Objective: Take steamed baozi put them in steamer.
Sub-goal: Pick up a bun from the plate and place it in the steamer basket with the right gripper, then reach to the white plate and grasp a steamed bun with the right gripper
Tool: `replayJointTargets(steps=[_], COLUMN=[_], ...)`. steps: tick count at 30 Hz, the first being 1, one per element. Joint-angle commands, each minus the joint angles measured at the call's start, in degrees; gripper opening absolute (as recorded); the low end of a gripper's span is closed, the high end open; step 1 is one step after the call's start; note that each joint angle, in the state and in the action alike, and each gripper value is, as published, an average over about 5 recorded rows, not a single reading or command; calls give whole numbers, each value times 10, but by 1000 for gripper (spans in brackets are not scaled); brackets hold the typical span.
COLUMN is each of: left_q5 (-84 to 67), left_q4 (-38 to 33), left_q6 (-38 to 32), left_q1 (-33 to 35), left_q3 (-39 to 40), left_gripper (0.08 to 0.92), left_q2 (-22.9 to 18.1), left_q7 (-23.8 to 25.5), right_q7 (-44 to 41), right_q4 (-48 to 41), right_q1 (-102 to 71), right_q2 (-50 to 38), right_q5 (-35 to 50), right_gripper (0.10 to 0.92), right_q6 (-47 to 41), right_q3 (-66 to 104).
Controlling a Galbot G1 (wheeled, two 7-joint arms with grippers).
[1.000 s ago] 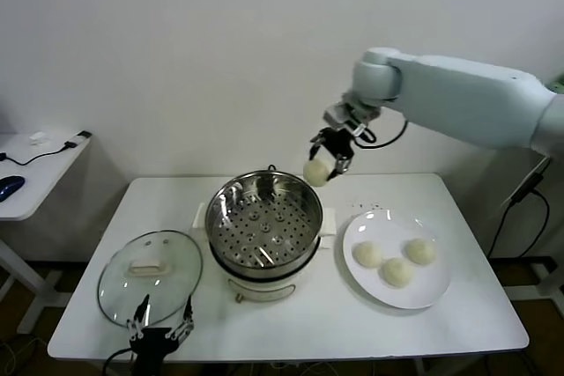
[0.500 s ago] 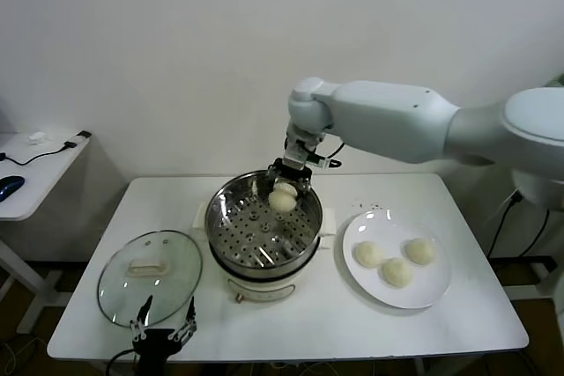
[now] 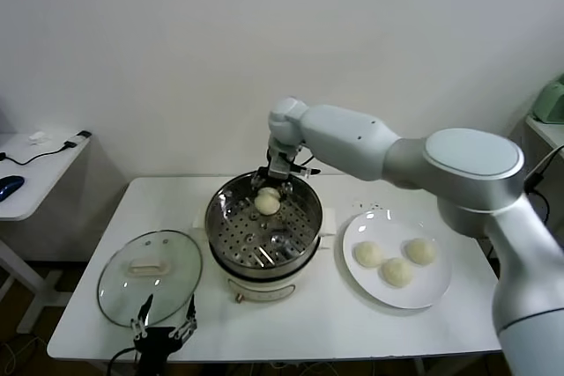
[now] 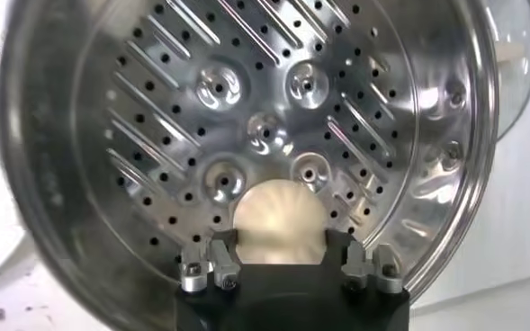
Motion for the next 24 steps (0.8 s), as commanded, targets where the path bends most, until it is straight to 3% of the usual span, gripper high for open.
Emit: replayJointTargets(steps=[1,5,12,17,24], left_q5=[-1,-3,-2,-1,-5], left_q4=[2,0,-4,-2,-1], left_q6=[1,2,3,2,3], left_q1=[-3,-3,1,0,-5], left_q3=[0,0,3,5,5], left_gripper=[823,823,823,823,823], left_q2=[0,-1,-3,-4,-2], left_q7=[0,0,1,2,2], right_q7=[18,-7,-72,-89,-12], right_q4=[-74,-21,119,217,364], right_q1=[-21,23,162,249,276], right_q2=[36,2,-125,-271,-424], right_q5=[-8,71,293,410,410], right_gripper=[750,814,823,823,823], right_q6=[49,55,-18,-144,-400], right_q3=[15,-1,-101,-231,-343])
